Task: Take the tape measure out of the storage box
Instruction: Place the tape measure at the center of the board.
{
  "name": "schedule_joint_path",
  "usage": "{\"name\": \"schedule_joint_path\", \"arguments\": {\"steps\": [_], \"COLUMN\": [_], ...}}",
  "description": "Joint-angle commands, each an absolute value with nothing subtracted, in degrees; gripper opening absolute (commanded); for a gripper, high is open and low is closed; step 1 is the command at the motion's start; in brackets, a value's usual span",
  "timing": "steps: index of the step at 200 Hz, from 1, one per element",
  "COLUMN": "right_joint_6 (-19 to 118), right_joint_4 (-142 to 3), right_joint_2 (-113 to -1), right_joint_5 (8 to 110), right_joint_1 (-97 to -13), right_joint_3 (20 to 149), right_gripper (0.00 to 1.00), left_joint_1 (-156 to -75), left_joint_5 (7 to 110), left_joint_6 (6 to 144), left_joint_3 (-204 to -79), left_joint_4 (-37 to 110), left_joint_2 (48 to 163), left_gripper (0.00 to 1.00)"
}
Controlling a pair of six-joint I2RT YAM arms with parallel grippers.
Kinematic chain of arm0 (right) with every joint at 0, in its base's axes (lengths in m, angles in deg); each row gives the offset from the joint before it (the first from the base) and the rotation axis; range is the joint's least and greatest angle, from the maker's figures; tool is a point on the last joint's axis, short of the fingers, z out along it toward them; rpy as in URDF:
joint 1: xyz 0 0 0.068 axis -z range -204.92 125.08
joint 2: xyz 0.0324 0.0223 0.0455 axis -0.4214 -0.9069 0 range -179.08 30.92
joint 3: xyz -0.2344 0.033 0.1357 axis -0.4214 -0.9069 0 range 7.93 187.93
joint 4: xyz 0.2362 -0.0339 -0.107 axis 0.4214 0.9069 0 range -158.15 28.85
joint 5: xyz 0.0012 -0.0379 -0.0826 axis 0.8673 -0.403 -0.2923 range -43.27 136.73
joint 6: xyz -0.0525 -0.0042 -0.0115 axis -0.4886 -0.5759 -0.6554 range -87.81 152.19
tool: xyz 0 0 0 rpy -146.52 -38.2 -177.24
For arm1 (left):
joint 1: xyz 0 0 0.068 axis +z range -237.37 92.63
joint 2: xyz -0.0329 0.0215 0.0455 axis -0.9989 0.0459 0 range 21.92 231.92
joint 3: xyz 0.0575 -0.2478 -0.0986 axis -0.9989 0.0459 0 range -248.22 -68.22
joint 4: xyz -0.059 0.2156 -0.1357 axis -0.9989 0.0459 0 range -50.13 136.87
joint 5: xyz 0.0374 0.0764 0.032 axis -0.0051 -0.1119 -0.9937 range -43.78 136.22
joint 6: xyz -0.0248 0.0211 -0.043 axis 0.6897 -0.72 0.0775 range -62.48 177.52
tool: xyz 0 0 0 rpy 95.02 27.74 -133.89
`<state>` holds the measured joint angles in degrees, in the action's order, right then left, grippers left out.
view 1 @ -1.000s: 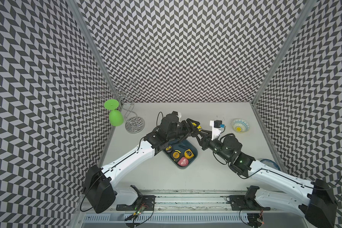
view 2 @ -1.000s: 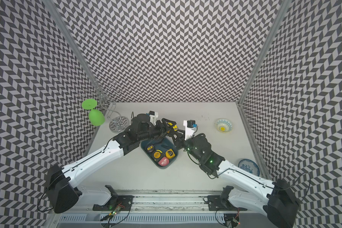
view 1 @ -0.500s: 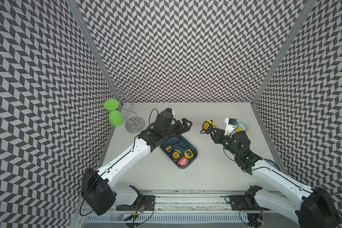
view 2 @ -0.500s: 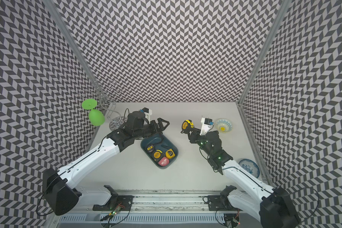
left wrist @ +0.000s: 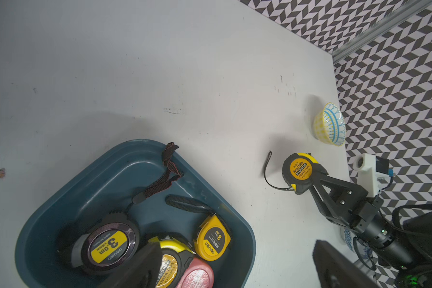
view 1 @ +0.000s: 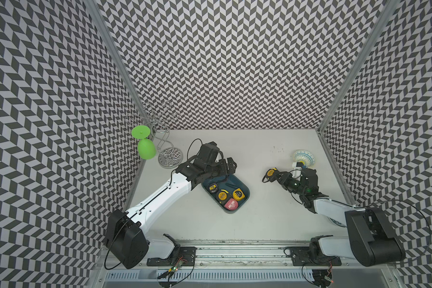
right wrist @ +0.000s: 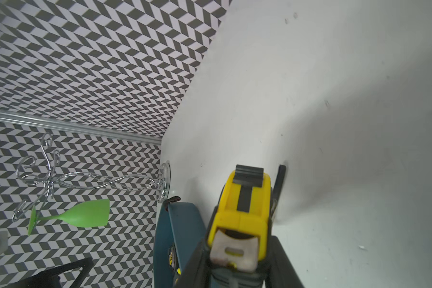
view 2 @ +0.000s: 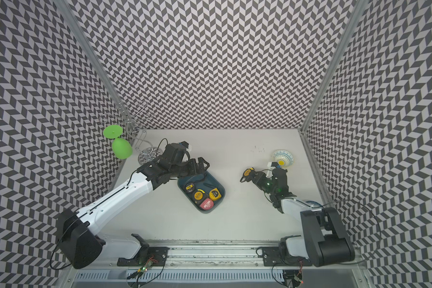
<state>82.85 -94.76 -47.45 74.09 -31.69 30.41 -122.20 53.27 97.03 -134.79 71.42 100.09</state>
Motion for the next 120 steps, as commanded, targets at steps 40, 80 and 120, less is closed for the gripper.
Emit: {"name": "schedule_joint_path", "arguments": {"steps": [40, 80, 120], "right_joint_6": [83.4, 82.4, 81.2], "right_joint_4": [-100.5, -98.6, -95.3], "right_joint_2": [-52.6, -53.5, -53.1], "right_joint_5": [80.9, 80.6, 79.6], "right_joint_1": [-28.5, -28.1, -27.7], "right_joint_3": [29.3, 28.7, 28.9], "right_gripper": [0.04, 0.32, 0.54], "left_joint_1": [-122.4, -123.2, -124.3], "left_joint_5": [51.7, 49.3, 46.4], "left_joint_6": [93.4, 92.5, 91.3], "left_joint_3": [-134.8, -135.1, -134.9], "left_joint_4": [74.8, 77.4, 79.3], "left_joint_2": [104.1, 107.3, 109.3], "left_gripper": [1.0, 1.0, 1.0]}}
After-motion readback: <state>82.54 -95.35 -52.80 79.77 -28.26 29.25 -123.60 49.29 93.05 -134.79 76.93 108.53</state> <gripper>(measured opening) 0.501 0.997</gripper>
